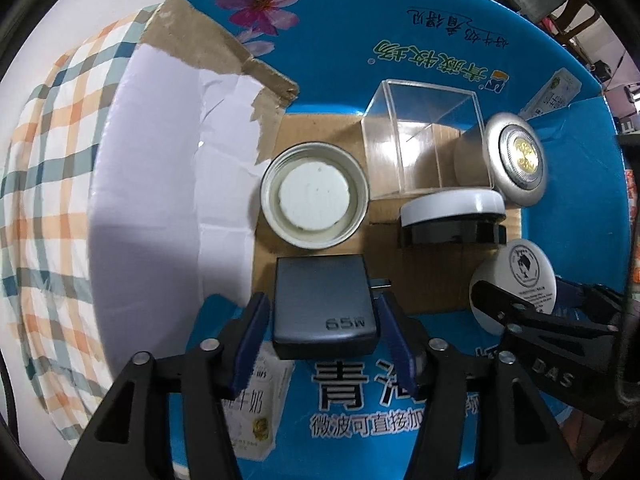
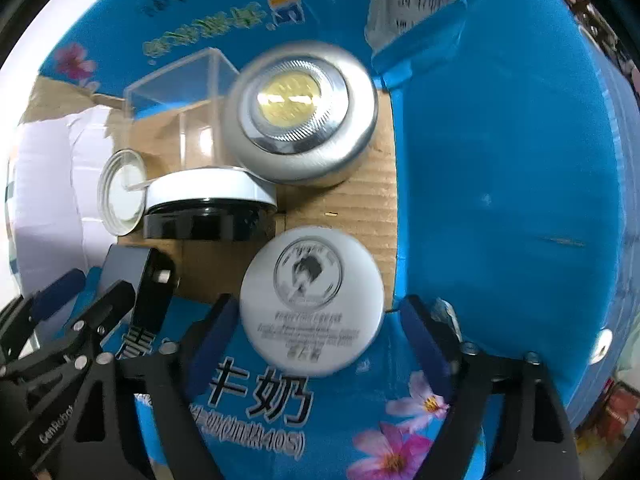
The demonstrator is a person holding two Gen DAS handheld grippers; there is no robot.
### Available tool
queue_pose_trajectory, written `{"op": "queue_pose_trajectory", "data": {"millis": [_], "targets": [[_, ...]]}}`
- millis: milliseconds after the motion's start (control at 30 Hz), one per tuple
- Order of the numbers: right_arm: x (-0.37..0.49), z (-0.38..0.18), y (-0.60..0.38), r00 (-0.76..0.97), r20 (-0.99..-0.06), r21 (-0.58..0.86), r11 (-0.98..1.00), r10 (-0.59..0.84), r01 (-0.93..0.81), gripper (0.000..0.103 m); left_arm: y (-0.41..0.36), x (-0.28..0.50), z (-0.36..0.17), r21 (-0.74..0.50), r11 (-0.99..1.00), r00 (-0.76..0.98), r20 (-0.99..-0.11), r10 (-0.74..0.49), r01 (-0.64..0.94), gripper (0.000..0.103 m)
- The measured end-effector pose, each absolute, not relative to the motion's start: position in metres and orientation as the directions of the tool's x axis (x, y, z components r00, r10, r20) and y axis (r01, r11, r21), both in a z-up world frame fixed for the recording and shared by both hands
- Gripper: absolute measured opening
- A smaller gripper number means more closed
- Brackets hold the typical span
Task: Organize rigid objects
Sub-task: 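Release the charger and cream jar in the box and lift both tools, then grasp the small colourful bottle with the left tool while the right tool grasps the white egg-shaped device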
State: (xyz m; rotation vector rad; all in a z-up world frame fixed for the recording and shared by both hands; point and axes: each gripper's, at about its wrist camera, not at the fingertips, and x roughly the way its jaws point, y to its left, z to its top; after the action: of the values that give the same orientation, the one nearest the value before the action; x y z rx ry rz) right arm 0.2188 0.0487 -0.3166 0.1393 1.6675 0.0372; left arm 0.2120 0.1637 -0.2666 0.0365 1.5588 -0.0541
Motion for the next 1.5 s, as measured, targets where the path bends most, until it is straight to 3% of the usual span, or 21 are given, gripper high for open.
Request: {"op": "queue_pose_trajectory", "data": {"millis": [100,233,400,1133,1500], "targets": [[0.214,-0.305,0.051,-0.077,-0.993,0.086,0.996,0.089,0.038,0.091,0.168,0.208,-0.260,0.000,0.999,0.028,-1.000,-0.001,0.039,0.071],[0.207,-0.285,0.048,-0.043,-0.997,0.057,0.998,0.057,0.003,0.102,0.172,0.202,-0.247,-0.004,1.000,0.045,-0.999,-0.005,0.021,0.084],[0.195,-0.255,0.040,0.005,-0.998,0.057,0.998,0.058,-0.014,0.103,0.176,0.194,-0.225,0.021,1.000,0.083,-0.996,0.020,0.012,0.103],[0.109,-0.061,0.000,0.270,-0.947,0.170,0.985,0.172,-0.033,0.103,0.145,0.129,-0.063,0.046,0.999,0.379,-0.925,0.031,0.030,0.103],[0.089,-0.039,-0.044,0.317,-0.929,0.209,0.978,0.190,0.027,0.103,0.122,0.105,-0.029,0.023,0.998,0.428,-0.904,-0.004,0.057,0.103]]}}
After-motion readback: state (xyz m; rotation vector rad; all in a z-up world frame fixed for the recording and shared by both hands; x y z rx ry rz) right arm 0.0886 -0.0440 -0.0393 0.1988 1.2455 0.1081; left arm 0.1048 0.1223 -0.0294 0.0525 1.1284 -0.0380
